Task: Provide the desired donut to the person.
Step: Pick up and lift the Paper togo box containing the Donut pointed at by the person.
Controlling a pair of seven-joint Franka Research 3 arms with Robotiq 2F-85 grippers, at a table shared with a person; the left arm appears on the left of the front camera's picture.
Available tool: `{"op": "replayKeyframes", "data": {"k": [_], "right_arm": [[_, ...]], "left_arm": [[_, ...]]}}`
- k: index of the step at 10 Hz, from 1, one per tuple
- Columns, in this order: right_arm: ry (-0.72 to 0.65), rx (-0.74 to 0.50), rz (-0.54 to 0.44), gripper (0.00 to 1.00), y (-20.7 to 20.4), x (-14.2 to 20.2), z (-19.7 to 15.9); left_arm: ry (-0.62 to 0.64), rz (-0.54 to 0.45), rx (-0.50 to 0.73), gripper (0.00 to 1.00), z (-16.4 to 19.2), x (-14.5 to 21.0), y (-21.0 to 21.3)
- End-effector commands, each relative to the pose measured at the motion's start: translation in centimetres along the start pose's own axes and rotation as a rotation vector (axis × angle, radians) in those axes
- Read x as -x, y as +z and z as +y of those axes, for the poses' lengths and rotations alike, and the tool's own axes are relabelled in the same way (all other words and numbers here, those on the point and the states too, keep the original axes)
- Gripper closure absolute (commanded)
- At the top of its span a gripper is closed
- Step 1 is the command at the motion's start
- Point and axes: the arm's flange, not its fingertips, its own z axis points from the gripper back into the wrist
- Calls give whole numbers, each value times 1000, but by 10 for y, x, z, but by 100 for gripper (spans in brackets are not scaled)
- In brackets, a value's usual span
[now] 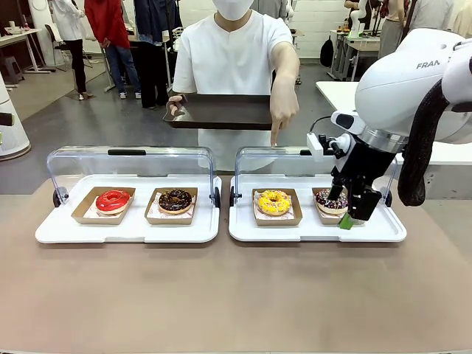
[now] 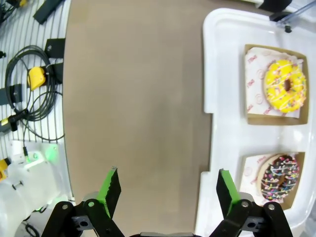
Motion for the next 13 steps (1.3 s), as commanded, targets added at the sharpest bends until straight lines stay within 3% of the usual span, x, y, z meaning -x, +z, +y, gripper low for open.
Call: {"op": "replayKeyframes", "data": {"k": [1,7,9,10,13], "right_arm": [[-52,51,11,0,-18,-23,-19],[-93,101,111,0,-70,-59,-66],[-173,83,186,0,-75,-67,-65],[-84,80,91,0,-74,-54,-62],[-84,80,91,0,-74,-54,-62]], "left_arm": [[-5,-9,-6,0,1,0,1],[-5,-9,-6,0,1,0,1],[-5,-9,-6,0,1,0,1],[-5,-9,-6,0,1,0,1],[-5,-9,-6,0,1,0,1]]}}
